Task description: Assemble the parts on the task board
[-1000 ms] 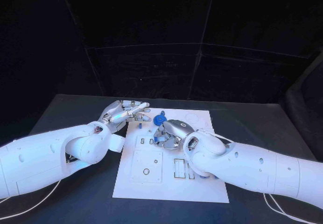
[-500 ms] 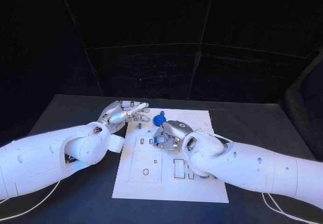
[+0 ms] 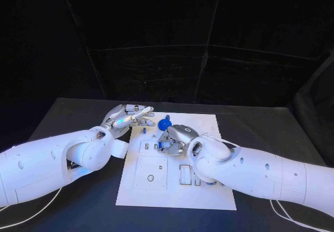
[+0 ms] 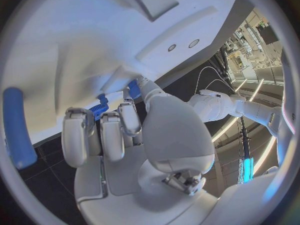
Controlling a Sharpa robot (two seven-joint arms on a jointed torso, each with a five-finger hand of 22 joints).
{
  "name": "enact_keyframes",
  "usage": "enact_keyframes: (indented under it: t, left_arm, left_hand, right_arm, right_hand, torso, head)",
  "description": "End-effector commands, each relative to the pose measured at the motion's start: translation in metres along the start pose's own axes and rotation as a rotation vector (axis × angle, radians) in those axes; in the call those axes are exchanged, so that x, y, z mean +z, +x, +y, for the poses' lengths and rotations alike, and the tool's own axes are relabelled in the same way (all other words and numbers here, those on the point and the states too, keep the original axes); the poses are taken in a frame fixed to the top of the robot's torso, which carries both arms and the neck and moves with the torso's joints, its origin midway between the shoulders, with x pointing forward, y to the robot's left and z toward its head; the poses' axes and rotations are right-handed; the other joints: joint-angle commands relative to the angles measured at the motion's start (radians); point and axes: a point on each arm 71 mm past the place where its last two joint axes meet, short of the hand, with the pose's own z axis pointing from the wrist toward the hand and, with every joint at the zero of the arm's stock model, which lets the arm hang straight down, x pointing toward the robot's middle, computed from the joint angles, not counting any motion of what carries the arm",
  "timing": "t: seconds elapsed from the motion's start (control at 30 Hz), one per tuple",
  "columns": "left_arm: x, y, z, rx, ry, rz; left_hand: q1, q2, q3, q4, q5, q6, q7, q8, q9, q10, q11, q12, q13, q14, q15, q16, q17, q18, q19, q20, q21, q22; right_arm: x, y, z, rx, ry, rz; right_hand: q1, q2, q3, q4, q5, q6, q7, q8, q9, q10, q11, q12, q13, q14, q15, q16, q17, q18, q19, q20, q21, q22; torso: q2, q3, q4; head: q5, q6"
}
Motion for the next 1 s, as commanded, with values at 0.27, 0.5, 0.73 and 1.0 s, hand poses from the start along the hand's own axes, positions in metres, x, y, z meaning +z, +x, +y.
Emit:
enact_keyframes:
  t: [0.27, 0.5, 0.73, 1.0]
  left_arm:
    - [0.001, 0.001, -0.001, -0.004, 0.008, 0.012]
    - [0.001, -0.001, -0.001, 0.001, 0.000, 0.006]
    - [-0.002, -0.004, 0.003, 0.100, -0.070, 0.035]
    - [0.005, -0.005, 0.011, 0.428, -0.383, 0.232]
  left_hand:
    - [0.010, -0.001, 0.006, -0.002, 0.001, -0.003, 0.001, -0.003, 0.000, -0.006, -0.001, -0.006, -0.002, -0.007, -0.001, -0.005, 0.001, 0.013, -0.004, -0.001, -0.006, -0.001]
    - [0.007, -0.004, 0.014, -0.005, 0.001, 0.001, -0.003, -0.004, 0.000, -0.002, -0.004, -0.005, -0.002, 0.011, -0.007, 0.006, 0.012, 0.015, 0.008, -0.005, 0.002, 0.001]
    - [-0.064, -0.041, -0.006, 0.020, 0.004, 0.044, -0.042, 0.005, 0.005, 0.127, -0.055, 0.042, 0.023, 0.246, -0.074, 0.201, 0.143, 0.015, 0.179, -0.070, 0.129, 0.061]
    - [-0.140, -0.052, -0.107, 0.097, -0.001, 0.069, -0.074, 0.024, 0.017, 0.217, -0.096, 0.202, 0.176, 0.330, -0.113, 0.957, 0.881, 0.009, 0.259, -0.125, 0.356, 0.204]
  right_arm:
    - [-0.006, 0.000, -0.005, 0.025, 0.048, -0.076]
    - [-0.018, -0.011, 0.004, 0.072, -0.047, -0.183]
    - [-0.039, -0.036, -0.002, 0.182, -0.224, -0.190]
    - [-0.049, -0.097, -0.061, 0.495, -0.147, -0.072]
  right_hand:
    - [-0.047, -0.034, -0.118, 0.075, 0.023, -0.064, 0.014, -0.019, 0.002, -0.043, 0.013, -0.045, -0.044, 0.072, 0.020, -0.014, 0.111, 0.001, -0.020, 0.009, -0.017, 0.058]
    - [-0.013, -0.044, -0.201, 0.133, 0.038, -0.091, 0.022, -0.019, 0.002, -0.050, 0.020, -0.048, -0.054, 0.070, 0.026, -0.021, 0.101, 0.003, -0.025, 0.015, -0.023, 0.049]
    - [0.062, -0.003, -0.232, 0.161, 0.062, -0.112, 0.028, -0.016, 0.004, -0.060, 0.025, -0.048, -0.059, 0.053, 0.030, -0.059, 0.040, 0.020, -0.075, 0.019, -0.062, -0.027]
    - [0.200, 0.065, -0.225, 0.105, 0.078, -0.118, 0.021, 0.007, 0.004, -0.373, 0.024, -0.551, -0.496, -0.182, 0.022, -0.655, -0.645, 0.137, -0.472, 0.009, -0.521, -0.680]
  torso:
    - [0.001, 0.0013, 0.0008]
    - [-0.001, 0.0014, -0.0008]
    - [-0.007, 0.0033, -0.0041]
    - [-0.029, 0.0110, -0.0096]
  head:
    - [0.001, 0.001]
    - [0.003, 0.003]
    - [0.005, 0.010]
    - [0.018, 0.000]
